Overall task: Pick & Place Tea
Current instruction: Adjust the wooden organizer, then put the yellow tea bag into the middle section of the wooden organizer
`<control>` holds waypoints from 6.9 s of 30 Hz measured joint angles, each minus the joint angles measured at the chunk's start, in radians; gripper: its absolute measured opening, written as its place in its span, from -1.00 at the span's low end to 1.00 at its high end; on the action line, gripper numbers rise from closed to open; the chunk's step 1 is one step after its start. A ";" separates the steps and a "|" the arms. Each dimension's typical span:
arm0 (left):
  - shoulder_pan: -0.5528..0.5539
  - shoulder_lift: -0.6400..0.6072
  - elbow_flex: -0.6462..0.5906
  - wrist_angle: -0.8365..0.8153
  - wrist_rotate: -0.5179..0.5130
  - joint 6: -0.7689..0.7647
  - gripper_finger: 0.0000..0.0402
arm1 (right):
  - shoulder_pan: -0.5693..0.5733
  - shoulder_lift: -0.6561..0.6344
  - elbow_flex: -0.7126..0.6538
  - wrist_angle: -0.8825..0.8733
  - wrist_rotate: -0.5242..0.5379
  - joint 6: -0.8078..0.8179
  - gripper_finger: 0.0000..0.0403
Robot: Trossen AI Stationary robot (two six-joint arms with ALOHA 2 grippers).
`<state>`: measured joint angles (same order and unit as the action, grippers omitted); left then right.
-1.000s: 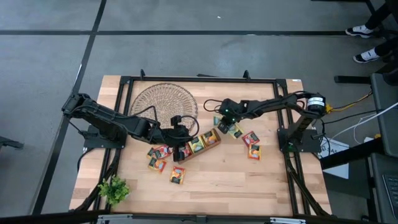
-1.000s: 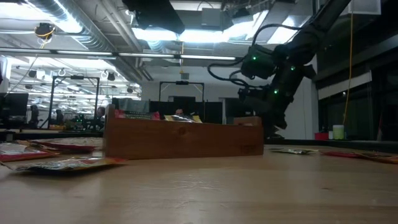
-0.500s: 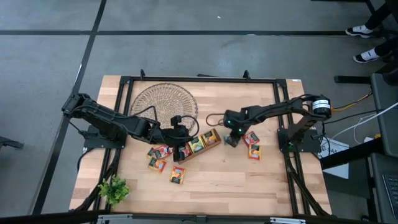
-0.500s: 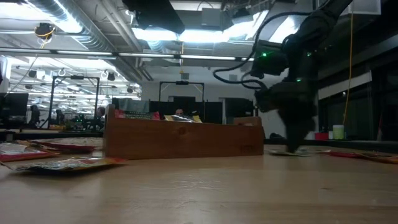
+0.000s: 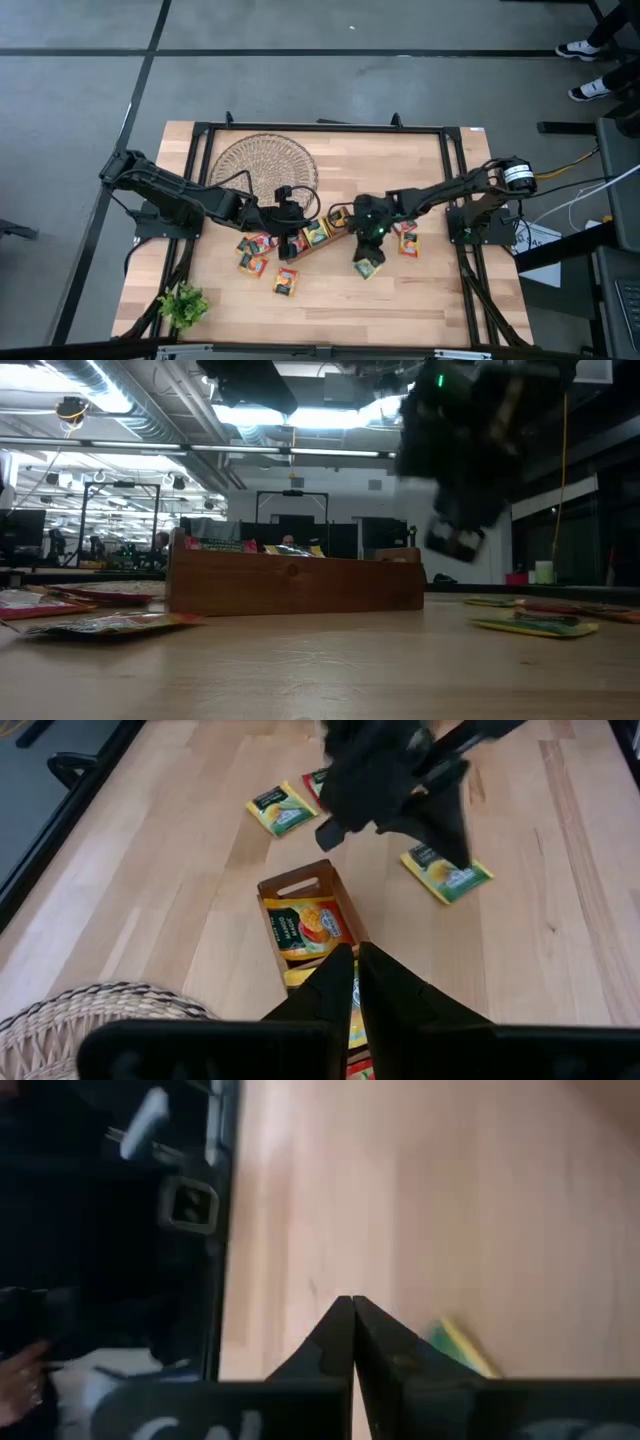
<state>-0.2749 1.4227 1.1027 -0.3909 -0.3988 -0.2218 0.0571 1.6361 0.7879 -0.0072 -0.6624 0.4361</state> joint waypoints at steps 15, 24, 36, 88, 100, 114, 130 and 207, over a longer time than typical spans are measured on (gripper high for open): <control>0.002 0.000 0.000 0.025 -0.002 0.000 -0.90 | -0.021 0.042 0.207 -0.242 0.539 -0.081 -0.98; 0.002 0.000 0.000 0.029 -0.003 0.000 -0.92 | -0.048 0.091 0.217 -0.338 0.651 -0.081 -0.98; 0.002 0.000 0.000 0.031 -0.026 0.000 -0.92 | -0.129 0.092 0.217 -0.444 0.841 -0.072 -0.98; 0.002 0.000 0.000 0.030 -0.028 0.000 -0.91 | 0.112 0.225 0.289 -0.166 0.757 0.052 -0.98; 0.002 0.000 0.000 0.036 -0.024 -0.001 -0.90 | 0.060 0.228 0.290 -0.003 0.930 -0.117 -0.96; 0.001 0.010 0.000 0.068 0.120 -0.013 -0.92 | 0.146 0.010 0.286 -0.369 0.511 0.027 -0.96; -0.021 0.285 0.000 0.312 0.292 -0.030 -0.99 | 0.377 0.033 0.206 -0.505 0.706 0.419 -0.97; -0.014 0.692 0.121 0.362 0.327 -0.045 -0.99 | 0.293 0.017 0.186 -0.492 0.709 0.434 -0.28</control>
<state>-0.2893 2.1147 1.2236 -0.0284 -0.0715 -0.2672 0.3501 1.6532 0.9742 -0.4992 0.0466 0.8700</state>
